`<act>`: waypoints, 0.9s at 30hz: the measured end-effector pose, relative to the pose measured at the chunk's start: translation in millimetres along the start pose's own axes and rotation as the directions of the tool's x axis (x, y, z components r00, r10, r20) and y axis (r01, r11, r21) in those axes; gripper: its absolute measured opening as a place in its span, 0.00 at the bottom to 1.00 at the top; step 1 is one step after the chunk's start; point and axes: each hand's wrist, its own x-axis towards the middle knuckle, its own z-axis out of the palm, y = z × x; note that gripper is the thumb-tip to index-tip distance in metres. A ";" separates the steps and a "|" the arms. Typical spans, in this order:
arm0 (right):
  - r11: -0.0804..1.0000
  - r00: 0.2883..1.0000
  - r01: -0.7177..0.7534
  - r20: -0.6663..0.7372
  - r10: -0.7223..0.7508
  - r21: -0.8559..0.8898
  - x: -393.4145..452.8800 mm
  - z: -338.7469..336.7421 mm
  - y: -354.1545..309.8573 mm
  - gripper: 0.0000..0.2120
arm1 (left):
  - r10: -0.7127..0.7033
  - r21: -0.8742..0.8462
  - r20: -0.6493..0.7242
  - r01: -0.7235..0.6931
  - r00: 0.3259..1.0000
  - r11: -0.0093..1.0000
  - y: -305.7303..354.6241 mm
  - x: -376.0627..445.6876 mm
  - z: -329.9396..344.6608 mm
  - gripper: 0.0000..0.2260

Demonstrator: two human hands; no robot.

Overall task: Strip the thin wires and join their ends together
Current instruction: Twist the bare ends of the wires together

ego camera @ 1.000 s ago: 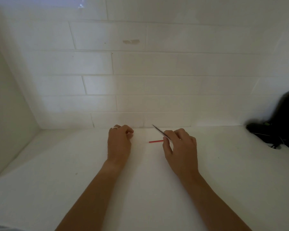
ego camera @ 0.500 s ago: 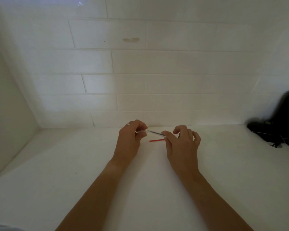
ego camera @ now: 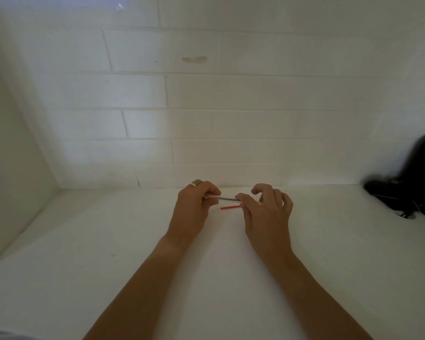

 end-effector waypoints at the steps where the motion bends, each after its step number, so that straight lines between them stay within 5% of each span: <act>1: 1.000 1.000 -0.004 0.000 0.004 0.000 -0.4 0.6 0.6 0.12 | 0.000 -0.013 0.013 0.000 1.000 1.000 0.1 0.1 -0.3 0.08; 14: 0.980 0.999 -0.005 0.047 -0.004 0.198 -3.4 6.6 5.3 0.07 | 0.033 -0.042 0.104 -0.029 0.994 0.999 5.7 -1.3 -1.2 0.08; 27: 0.903 0.987 -0.021 0.155 -0.051 0.430 -1.1 8.1 14.7 0.06 | -0.083 -0.106 0.125 0.097 0.989 0.990 7.7 -8.3 -1.3 0.08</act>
